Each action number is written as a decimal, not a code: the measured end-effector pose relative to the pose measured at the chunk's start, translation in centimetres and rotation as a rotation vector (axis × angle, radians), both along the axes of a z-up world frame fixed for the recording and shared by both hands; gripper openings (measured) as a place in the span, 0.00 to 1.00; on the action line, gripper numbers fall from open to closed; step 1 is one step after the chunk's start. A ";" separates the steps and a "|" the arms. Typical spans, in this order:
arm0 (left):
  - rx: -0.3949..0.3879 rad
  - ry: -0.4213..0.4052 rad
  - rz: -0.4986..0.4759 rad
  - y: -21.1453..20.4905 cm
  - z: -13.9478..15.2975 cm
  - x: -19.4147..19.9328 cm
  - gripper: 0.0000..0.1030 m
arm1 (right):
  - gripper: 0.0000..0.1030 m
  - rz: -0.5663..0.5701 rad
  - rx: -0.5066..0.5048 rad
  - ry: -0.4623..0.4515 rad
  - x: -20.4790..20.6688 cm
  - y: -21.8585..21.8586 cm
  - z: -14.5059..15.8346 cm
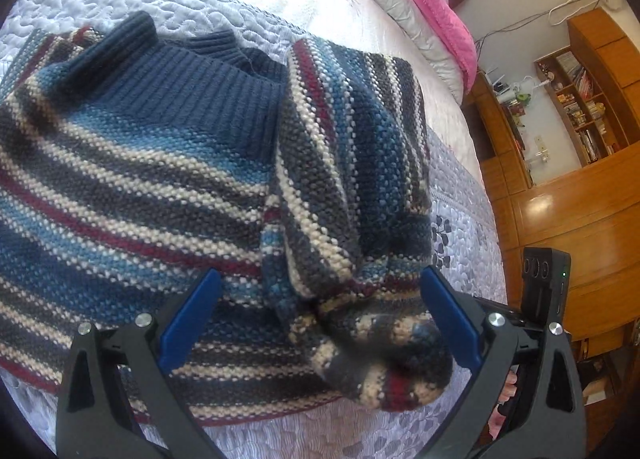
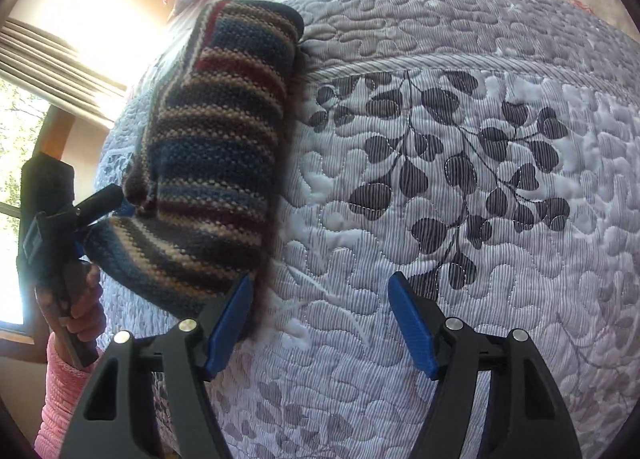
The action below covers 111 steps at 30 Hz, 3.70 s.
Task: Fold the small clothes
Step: 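Grasp the other striped side of the sweater with the left tool, then fold the held side over the sweater and open the left tool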
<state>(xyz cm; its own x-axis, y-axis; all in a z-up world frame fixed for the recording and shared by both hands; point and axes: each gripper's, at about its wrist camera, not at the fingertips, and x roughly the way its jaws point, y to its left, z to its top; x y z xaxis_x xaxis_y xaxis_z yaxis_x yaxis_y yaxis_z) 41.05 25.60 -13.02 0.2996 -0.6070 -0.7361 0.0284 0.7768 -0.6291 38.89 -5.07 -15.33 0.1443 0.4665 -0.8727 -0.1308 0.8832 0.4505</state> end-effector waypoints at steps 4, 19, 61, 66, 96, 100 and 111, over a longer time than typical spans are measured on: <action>0.003 0.007 -0.019 -1.4 -0.3 0.7 0.93 | 0.69 0.005 0.018 0.006 0.0 0.1 -0.7; -0.014 0.075 -0.043 -4.8 0.9 1.3 0.68 | 0.69 -0.015 0.065 0.009 -0.1 -0.8 -1.7; 0.112 -0.002 0.252 21.6 1.4 -2.0 0.28 | 0.70 0.003 0.033 0.005 -0.3 3.8 -2.0; 0.112 -0.004 0.226 20.1 -1.6 -1.4 0.29 | 0.70 0.059 0.061 -0.002 -0.6 6.8 -1.2; 0.239 -0.025 0.195 20.4 -0.7 -8.8 0.62 | 0.25 0.247 0.058 0.050 -1.8 23.1 -2.6; 0.304 -0.021 0.163 20.0 -2.5 -9.3 0.68 | 0.26 0.251 0.038 0.064 -1.6 23.7 -4.6; 0.176 -0.090 0.149 22.6 2.6 -8.4 0.72 | 0.58 0.308 0.018 -0.043 1.5 22.0 0.4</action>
